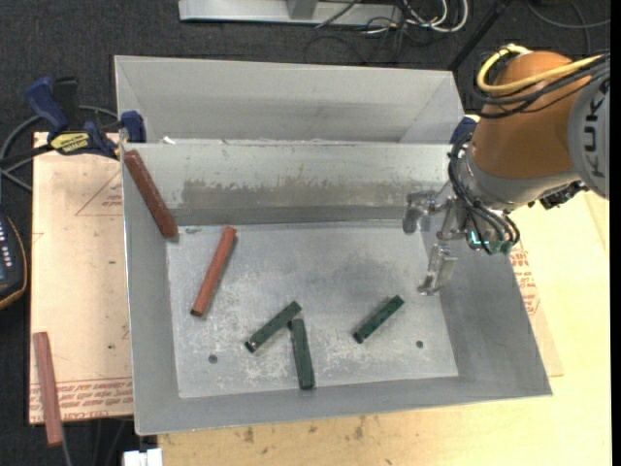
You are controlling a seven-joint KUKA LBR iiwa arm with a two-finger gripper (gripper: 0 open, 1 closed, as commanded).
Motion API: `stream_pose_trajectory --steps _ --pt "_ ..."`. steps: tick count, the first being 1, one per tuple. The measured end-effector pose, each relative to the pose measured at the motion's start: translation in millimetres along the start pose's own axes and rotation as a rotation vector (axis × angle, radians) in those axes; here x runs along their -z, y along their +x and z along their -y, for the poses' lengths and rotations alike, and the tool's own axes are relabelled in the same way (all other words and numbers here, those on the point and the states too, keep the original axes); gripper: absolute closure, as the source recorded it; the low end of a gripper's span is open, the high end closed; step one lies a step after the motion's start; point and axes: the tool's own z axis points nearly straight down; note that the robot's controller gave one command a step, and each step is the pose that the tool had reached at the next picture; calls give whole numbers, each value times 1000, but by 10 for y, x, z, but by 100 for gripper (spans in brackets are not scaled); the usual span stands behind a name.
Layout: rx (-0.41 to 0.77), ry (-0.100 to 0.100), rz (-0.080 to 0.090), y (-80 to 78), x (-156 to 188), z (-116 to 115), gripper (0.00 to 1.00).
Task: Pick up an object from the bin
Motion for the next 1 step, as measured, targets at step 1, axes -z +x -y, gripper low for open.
stream_pose_trajectory --steps 1 --pt "251 -1 -1 466 -1273 -97 0"
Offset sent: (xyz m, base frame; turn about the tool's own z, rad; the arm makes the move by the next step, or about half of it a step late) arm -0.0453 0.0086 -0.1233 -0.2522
